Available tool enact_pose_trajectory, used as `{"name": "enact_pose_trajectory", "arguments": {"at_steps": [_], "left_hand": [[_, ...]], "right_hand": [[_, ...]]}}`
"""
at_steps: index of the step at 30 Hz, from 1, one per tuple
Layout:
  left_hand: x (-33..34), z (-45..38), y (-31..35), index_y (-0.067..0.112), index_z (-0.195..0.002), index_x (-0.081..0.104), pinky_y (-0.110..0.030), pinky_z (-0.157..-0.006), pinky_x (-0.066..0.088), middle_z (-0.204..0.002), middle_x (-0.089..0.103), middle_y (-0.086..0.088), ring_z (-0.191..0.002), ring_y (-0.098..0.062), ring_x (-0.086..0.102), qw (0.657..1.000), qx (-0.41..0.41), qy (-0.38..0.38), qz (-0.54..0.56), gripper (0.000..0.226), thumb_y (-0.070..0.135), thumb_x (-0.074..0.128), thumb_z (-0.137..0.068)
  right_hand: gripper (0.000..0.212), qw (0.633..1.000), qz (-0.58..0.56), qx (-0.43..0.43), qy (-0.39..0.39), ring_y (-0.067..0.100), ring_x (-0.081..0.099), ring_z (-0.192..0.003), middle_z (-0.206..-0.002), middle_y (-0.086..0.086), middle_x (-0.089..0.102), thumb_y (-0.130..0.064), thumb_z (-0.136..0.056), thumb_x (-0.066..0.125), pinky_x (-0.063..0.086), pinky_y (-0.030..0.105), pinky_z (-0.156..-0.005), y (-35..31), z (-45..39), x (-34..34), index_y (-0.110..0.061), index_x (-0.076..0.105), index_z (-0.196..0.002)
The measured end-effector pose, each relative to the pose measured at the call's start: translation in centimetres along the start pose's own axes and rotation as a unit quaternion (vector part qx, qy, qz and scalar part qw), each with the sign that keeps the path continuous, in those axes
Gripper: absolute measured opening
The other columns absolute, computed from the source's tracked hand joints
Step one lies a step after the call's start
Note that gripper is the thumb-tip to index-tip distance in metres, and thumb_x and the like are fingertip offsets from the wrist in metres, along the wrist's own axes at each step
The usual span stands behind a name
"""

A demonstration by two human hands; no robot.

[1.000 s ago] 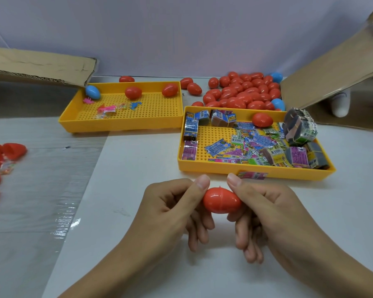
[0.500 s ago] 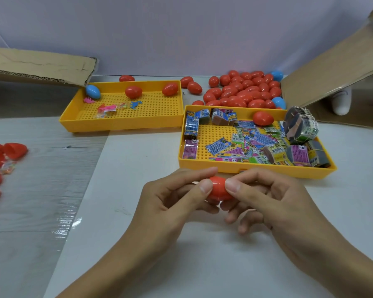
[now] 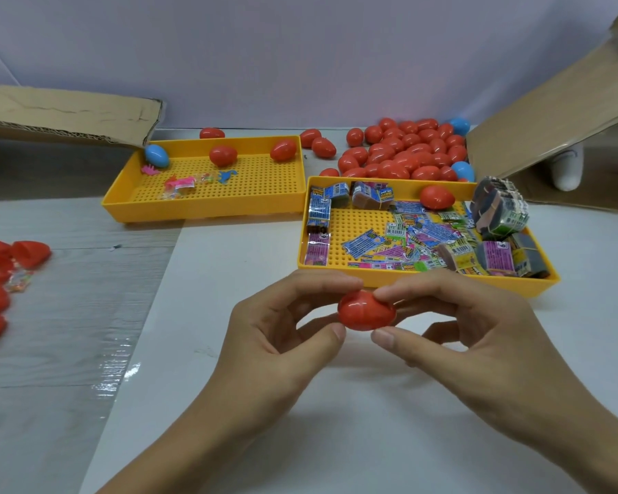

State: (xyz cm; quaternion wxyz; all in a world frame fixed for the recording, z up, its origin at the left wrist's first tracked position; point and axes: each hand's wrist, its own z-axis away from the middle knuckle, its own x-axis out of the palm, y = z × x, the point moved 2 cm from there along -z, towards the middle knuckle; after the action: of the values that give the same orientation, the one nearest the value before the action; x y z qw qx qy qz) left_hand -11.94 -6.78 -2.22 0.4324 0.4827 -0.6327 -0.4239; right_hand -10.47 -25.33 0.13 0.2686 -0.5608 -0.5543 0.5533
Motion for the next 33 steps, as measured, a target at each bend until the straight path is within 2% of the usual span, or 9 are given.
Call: {"name": "enact_pose_trajectory", "arguments": {"at_steps": [5,9,15,21,23,26,28,30,33], "left_hand": [[-0.1,-0.1,-0.1,0.009,-0.106,0.074,-0.027,-0.086,0.055,-0.111,0.072,-0.008,-0.11,-0.025,0.068,1.0,-0.016,0.005,0.008,0.032,-0.006,0.065,-0.079],[0.0,0.0,0.0,0.017,-0.109,0.074,-0.03,-0.083,0.057,-0.11,0.072,-0.007,-0.099,-0.025,0.071,0.999,-0.046,0.002,0.029,0.034,0.012,0.066,-0.077],[0.3,0.1,0.6,0.026,-0.111,0.074,-0.025,-0.074,0.056,-0.1,0.073,-0.008,-0.081,-0.022,0.072,0.998,-0.069,-0.005,0.001,0.04,0.017,0.069,-0.073],[0.6,0.2,0.4,0.026,-0.105,0.075,-0.028,-0.07,0.058,-0.092,0.075,-0.006,-0.074,-0.02,0.07,0.995,-0.087,0.012,-0.045,0.037,0.012,0.082,-0.072],[0.4,0.1,0.6,0.025,-0.101,0.075,-0.027,-0.07,0.058,-0.089,0.075,-0.007,-0.074,-0.022,0.071,0.995,-0.087,0.033,-0.04,0.034,0.022,0.084,-0.068],[-0.2,-0.1,0.8,0.021,-0.096,0.075,-0.029,-0.073,0.059,-0.094,0.076,-0.007,-0.083,-0.024,0.073,0.994,-0.076,0.068,-0.032,0.031,0.031,0.081,-0.067],[-0.4,-0.2,0.8,0.019,-0.093,0.074,-0.028,-0.075,0.059,-0.097,0.076,-0.006,-0.089,-0.026,0.073,0.994,-0.073,0.082,-0.029,0.03,0.032,0.08,-0.067],[-0.5,-0.3,0.7,0.019,-0.092,0.074,-0.027,-0.076,0.058,-0.098,0.076,-0.006,-0.092,-0.026,0.073,0.993,-0.072,0.088,-0.03,0.031,0.032,0.081,-0.065],[-0.5,-0.2,0.5,0.019,-0.095,0.073,-0.032,-0.078,0.061,-0.097,0.076,-0.008,-0.092,-0.025,0.073,0.993,-0.071,0.087,-0.04,0.033,0.03,0.08,-0.065]], "right_hand": [[0.026,1.0,-0.015,0.015,0.006,0.018,0.072,-0.086,-0.096,-0.005,0.074,-0.025,-0.075,0.078,0.056,0.041,-0.048,0.2,0.0,0.0,-0.031,0.072,-0.1],[0.022,0.997,-0.064,0.047,0.01,0.019,0.073,-0.076,-0.086,-0.002,0.076,-0.038,-0.078,0.074,0.053,0.026,-0.045,0.1,-0.1,-0.1,-0.032,0.075,-0.098],[0.029,0.992,-0.079,0.095,-0.007,0.019,0.069,-0.056,-0.069,0.006,0.072,-0.047,-0.084,0.067,0.047,0.023,-0.039,0.0,-0.4,0.2,-0.021,0.076,-0.078],[0.045,0.992,-0.053,0.109,-0.025,0.016,0.064,-0.05,-0.064,0.007,0.07,-0.054,-0.086,0.057,0.043,0.021,-0.038,0.3,-0.6,0.2,-0.014,0.073,-0.073],[0.048,0.996,0.004,0.093,0.006,0.011,0.059,-0.047,-0.061,0.003,0.068,-0.053,-0.09,0.053,0.041,0.014,-0.043,0.5,-0.9,-1.2,-0.014,0.073,-0.071],[0.042,0.975,0.217,0.025,0.033,0.003,0.05,-0.046,-0.054,-0.014,0.06,-0.054,-0.093,0.056,0.036,0.01,-0.047,0.2,-1.5,-4.4,-0.025,0.072,-0.066],[0.03,0.948,0.31,0.067,-0.03,0.002,0.056,-0.059,-0.064,-0.021,0.063,-0.065,-0.082,0.054,0.045,0.017,-0.054,0.2,-1.5,-5.1,-0.043,0.074,-0.085],[0.038,0.898,0.408,0.11,-0.126,-0.002,0.057,-0.074,-0.076,-0.025,0.062,-0.075,-0.075,0.045,0.051,0.03,-0.063,0.7,-1.1,-4.7,-0.057,0.062,-0.104],[0.051,0.86,0.475,0.092,-0.163,-0.004,0.052,-0.081,-0.085,-0.033,0.055,-0.078,-0.073,0.037,0.048,0.03,-0.058,1.0,-1.0,-4.3,-0.053,0.054,-0.114]]}}
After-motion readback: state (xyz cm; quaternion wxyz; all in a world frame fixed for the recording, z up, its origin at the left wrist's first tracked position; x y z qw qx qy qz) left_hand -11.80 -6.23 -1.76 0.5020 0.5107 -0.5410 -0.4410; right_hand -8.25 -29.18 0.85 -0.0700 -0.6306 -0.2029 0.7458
